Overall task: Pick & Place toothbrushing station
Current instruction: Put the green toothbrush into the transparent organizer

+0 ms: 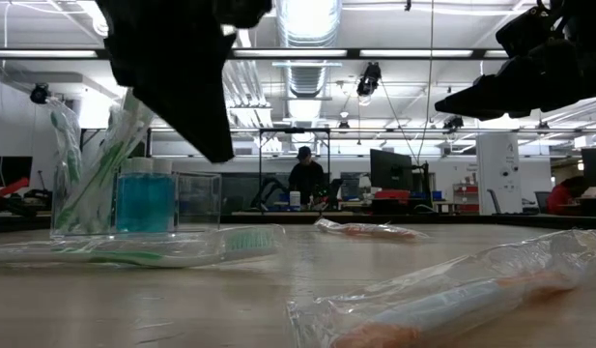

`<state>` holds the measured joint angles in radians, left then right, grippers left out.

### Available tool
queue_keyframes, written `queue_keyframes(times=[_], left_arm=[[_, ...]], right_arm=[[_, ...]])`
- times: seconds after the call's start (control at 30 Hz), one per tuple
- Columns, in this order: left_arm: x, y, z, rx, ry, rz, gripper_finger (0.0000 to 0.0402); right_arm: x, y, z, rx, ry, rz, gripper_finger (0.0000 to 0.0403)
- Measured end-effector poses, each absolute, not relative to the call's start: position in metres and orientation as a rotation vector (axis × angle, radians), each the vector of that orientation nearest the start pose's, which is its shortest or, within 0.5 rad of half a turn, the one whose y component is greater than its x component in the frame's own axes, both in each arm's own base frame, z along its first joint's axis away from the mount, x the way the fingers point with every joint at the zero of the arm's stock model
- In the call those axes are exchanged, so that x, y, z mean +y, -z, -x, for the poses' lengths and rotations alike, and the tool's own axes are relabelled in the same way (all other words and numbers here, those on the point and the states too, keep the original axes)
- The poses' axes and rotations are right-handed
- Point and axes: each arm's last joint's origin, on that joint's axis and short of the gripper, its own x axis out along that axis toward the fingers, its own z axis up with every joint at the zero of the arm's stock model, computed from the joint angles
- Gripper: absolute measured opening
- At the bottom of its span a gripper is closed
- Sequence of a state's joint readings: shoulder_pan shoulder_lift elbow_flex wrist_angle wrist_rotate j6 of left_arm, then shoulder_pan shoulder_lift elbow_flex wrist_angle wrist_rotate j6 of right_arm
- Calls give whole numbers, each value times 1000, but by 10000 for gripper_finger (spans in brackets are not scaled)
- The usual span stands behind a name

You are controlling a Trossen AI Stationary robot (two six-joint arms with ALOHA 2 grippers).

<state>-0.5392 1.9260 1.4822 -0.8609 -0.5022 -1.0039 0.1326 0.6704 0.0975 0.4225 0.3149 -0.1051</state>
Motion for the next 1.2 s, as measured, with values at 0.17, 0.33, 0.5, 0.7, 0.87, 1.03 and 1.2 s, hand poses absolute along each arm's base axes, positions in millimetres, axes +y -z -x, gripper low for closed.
queue_keyframes(times=[0.17,0.33,0.5,0.7,0.87,1.03,1.2], left_arm=[[-189,-200,-342,1007,-451,191,113],[-193,-195,-349,993,-376,162,113],[-192,-180,-352,1025,-267,199,113],[-190,-168,-355,1026,-181,242,113],[-185,-162,-355,1028,-184,242,113],[-179,-155,-353,1064,-180,262,113],[-177,-154,-353,1069,-176,276,109]], right_arm=[[10,-171,-146,156,174,138,244],[10,-171,-146,156,174,138,244],[10,-171,-146,156,174,138,244],[10,-171,-146,156,175,138,244],[10,-171,-146,156,174,138,244],[10,-171,-146,156,174,138,244],[10,-171,-146,156,174,138,244]])
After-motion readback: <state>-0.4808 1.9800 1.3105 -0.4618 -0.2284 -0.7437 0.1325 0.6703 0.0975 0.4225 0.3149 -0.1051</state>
